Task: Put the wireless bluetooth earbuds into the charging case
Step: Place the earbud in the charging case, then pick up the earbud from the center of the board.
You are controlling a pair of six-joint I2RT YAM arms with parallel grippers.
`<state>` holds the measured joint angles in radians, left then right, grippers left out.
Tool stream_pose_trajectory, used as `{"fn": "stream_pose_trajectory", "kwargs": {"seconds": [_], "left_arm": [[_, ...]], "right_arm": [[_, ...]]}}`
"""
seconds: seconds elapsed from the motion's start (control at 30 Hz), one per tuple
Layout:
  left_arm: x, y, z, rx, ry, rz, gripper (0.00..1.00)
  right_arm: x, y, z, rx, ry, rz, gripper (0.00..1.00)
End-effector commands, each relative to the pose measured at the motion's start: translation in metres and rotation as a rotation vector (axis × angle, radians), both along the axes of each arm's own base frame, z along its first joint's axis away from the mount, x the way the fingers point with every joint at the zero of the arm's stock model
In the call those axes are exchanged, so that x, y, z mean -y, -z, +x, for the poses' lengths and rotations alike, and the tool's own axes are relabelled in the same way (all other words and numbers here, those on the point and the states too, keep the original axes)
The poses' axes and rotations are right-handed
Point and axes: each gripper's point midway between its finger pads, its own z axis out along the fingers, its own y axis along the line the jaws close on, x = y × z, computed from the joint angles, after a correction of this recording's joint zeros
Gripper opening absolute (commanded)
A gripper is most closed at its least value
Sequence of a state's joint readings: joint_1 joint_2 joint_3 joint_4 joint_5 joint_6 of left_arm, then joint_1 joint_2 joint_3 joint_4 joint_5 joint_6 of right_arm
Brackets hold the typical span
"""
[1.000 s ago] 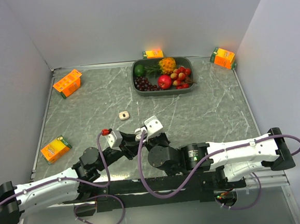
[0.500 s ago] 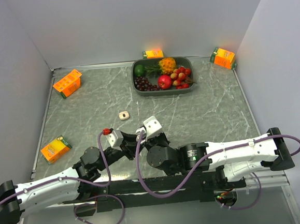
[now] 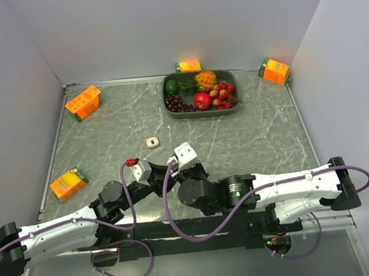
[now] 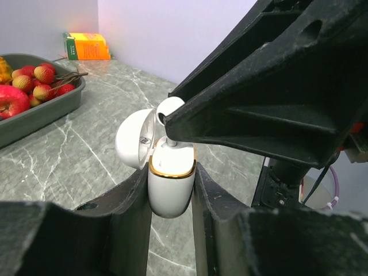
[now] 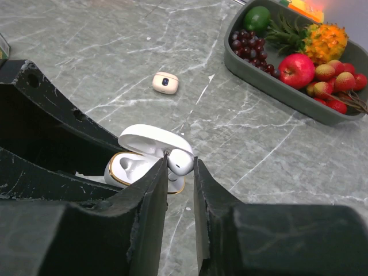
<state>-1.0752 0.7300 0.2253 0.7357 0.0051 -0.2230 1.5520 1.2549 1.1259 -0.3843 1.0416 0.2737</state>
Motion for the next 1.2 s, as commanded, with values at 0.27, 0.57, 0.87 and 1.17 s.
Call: {"fn": "stream_pose_trajectory", "kwargs": {"seconds": [0.27,0.57,0.87,1.17], "left_arm": [[-0.003,-0.051,-0.002,0.078,0.0,-0.136,0.01],[-0.006,-0.046,0.003,0.063,-0.034,-0.13,0.01],[-0.01,-0.034,0.003,0.056,-0.047,-0.115,0.01],[-0.023,-0.032,0.0,0.044,-0.062,-0.137,0.01]], "right_arm": [[-0.01,-0.02,-0.008,-0.044,-0.057,0.048,0.48],[0.017,-0.075,-0.006,-0.039,-0.024,0.205,0.75],[0.105,-0.09,0.008,-0.055,0.115,0.291,0.82],[0.158,0.099,0.004,-0.719,0.346,0.063,0.75]]}}
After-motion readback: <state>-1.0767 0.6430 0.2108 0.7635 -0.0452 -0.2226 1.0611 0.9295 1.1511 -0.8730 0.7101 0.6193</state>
